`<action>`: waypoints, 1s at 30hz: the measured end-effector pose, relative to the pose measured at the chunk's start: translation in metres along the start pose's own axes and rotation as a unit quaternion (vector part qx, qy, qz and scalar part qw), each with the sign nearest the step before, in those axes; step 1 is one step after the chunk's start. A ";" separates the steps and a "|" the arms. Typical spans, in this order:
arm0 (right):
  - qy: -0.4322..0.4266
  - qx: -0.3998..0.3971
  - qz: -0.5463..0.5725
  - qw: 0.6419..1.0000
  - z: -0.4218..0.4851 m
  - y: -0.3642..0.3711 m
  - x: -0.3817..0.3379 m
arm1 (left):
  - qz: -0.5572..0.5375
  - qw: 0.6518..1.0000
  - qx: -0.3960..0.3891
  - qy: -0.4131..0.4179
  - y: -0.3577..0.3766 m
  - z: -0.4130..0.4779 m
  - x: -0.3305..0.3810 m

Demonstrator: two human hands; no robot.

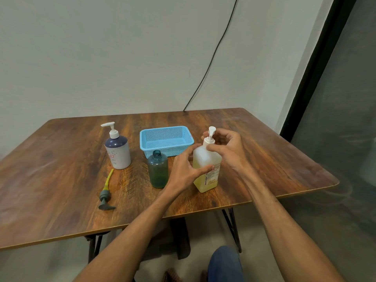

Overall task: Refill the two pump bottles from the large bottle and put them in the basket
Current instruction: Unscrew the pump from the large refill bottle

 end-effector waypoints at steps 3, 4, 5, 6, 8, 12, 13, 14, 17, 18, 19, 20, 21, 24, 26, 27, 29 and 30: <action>0.003 -0.020 0.023 1.000 -0.002 -0.001 -0.004 | 0.005 1.000 0.003 -0.001 -0.001 0.000 0.001; 0.004 -0.022 0.011 1.000 -0.001 0.001 -0.004 | 0.003 1.000 0.005 0.000 -0.001 0.001 0.002; 0.002 -0.018 -0.014 1.000 0.000 0.002 -0.004 | 0.002 1.000 0.005 0.002 -0.001 0.001 0.003; -0.002 -0.008 -0.043 0.999 0.000 0.004 -0.005 | 0.003 1.000 0.005 0.002 -0.001 0.001 0.004; -0.009 0.013 -0.068 0.998 0.001 0.004 -0.007 | 0.003 1.000 0.003 0.002 -0.001 0.001 0.004; -0.016 0.025 -0.044 0.999 0.002 -0.001 -0.018 | 0.010 1.000 0.001 -0.001 -0.001 0.000 0.003; -0.021 0.028 -0.042 0.998 0.002 -0.004 -0.022 | 0.011 1.000 0.001 -0.003 -0.001 0.000 0.002; -0.025 0.031 -0.038 0.998 0.002 -0.006 -0.027 | 0.012 1.000 0.002 -0.005 -0.001 0.000 0.002; -0.038 0.045 -0.016 0.998 0.002 -0.015 -0.044 | 0.017 1.000 0.002 -0.010 0.000 0.000 0.001; -0.046 0.049 -0.013 0.998 0.002 -0.019 -0.052 | 0.017 1.000 0.003 -0.012 0.000 0.000 0.001; -0.056 0.051 -0.010 0.997 0.002 -0.022 -0.059 | 0.017 1.000 0.004 -0.012 -0.001 0.000 0.001; -0.063 0.051 -0.006 0.997 0.002 -0.025 -0.066 | 0.017 1.000 0.005 -0.012 -0.001 0.000 0.002; -0.068 0.051 0.000 0.996 0.001 -0.027 -0.072 | 0.017 1.000 0.005 -0.012 -0.001 0.000 0.002; -0.078 0.063 0.020 0.995 0.000 -0.034 -0.084 | 0.018 1.000 0.011 -0.015 -0.002 0.000 0.002; -0.094 0.076 0.018 0.993 -0.004 -0.036 -0.094 | 0.017 1.000 0.016 -0.018 -0.003 0.000 0.002; -0.103 0.079 0.017 0.991 -0.006 -0.038 -0.098 | 0.018 1.000 0.017 -0.019 -0.004 0.001 0.002; -0.117 0.087 0.020 0.989 -0.009 -0.041 -0.105 | 0.021 0.999 0.020 -0.020 -0.005 0.001 0.002; -0.121 0.092 0.021 0.988 -0.010 -0.042 -0.107 | 0.022 0.999 0.021 -0.021 -0.005 0.001 0.002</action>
Point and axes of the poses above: each hand's wrist, its own z-axis towards the middle knuckle, its own y-axis out of the palm, x = y × z, the point moved 10 cm from there along z, towards the middle knuckle, and after that the axes turned 15 degrees about y, right-handed, at the moved point
